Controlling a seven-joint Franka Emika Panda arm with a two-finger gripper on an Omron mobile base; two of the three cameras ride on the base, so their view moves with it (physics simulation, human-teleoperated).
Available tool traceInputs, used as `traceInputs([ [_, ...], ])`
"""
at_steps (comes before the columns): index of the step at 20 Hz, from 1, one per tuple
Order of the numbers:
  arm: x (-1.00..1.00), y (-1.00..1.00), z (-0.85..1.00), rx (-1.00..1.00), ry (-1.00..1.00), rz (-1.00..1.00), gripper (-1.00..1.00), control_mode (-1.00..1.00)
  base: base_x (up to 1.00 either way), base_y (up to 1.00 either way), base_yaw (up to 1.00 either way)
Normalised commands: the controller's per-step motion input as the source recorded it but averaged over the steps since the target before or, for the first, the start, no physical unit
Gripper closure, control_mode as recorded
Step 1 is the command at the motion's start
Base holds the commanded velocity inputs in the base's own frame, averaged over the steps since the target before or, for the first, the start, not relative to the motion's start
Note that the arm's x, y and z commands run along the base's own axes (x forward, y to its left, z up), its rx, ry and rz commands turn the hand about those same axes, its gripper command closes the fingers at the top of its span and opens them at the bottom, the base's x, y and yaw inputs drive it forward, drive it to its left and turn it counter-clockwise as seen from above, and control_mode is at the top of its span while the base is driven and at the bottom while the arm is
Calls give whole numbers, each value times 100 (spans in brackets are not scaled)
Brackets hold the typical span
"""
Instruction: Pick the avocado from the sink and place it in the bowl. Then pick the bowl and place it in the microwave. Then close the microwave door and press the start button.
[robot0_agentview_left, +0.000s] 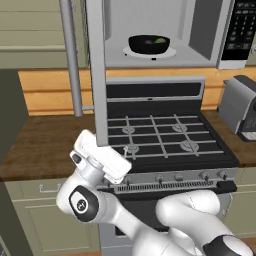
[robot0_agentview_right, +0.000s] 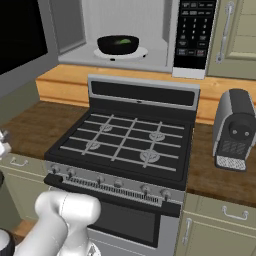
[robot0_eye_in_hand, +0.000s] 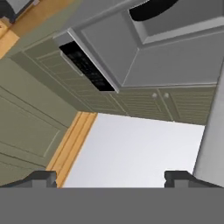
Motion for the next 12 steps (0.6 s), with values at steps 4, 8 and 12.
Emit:
traceInputs([
  [4,13,77,28,8,-1,5,-100,-100,0,0,0],
  [8,19,59,52,9,-2,2,-100,-100,0,0,0],
  [12,0,-2,82,8,-9,0,-100,-100,0,0,0],
])
